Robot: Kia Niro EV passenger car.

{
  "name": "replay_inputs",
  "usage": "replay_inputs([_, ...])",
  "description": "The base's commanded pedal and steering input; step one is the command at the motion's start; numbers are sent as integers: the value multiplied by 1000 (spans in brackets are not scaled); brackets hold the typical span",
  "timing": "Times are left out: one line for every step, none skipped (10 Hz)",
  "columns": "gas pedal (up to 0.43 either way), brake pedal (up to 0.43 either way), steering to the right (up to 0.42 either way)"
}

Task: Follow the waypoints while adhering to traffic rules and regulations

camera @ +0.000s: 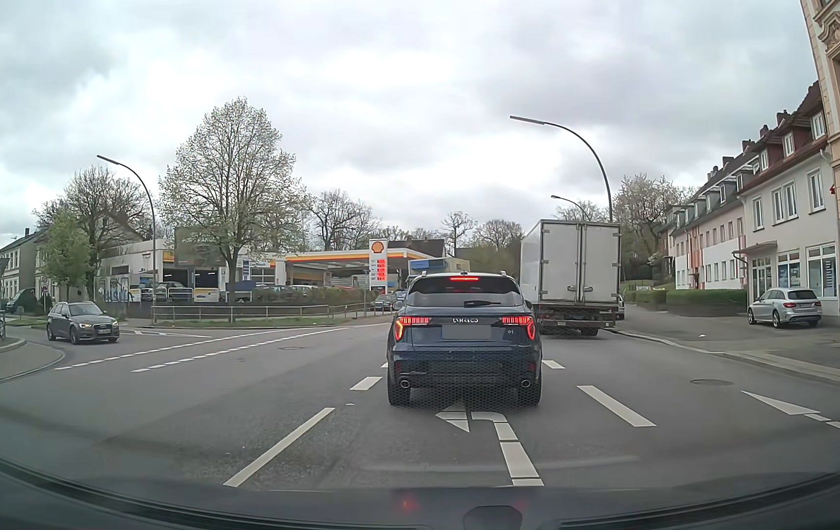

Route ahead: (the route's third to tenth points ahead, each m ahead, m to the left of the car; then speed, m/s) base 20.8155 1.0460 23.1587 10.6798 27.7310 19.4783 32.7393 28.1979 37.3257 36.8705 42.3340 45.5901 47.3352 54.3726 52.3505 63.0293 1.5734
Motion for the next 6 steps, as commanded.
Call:
replay_inputs([0, 73, 12])
replay_inputs([0, 67, 12])
replay_inputs([0, 67, 12])
replay_inputs([0, 67, 12])
replay_inputs([0, 73, 12])
replay_inputs([0, 91, 12])
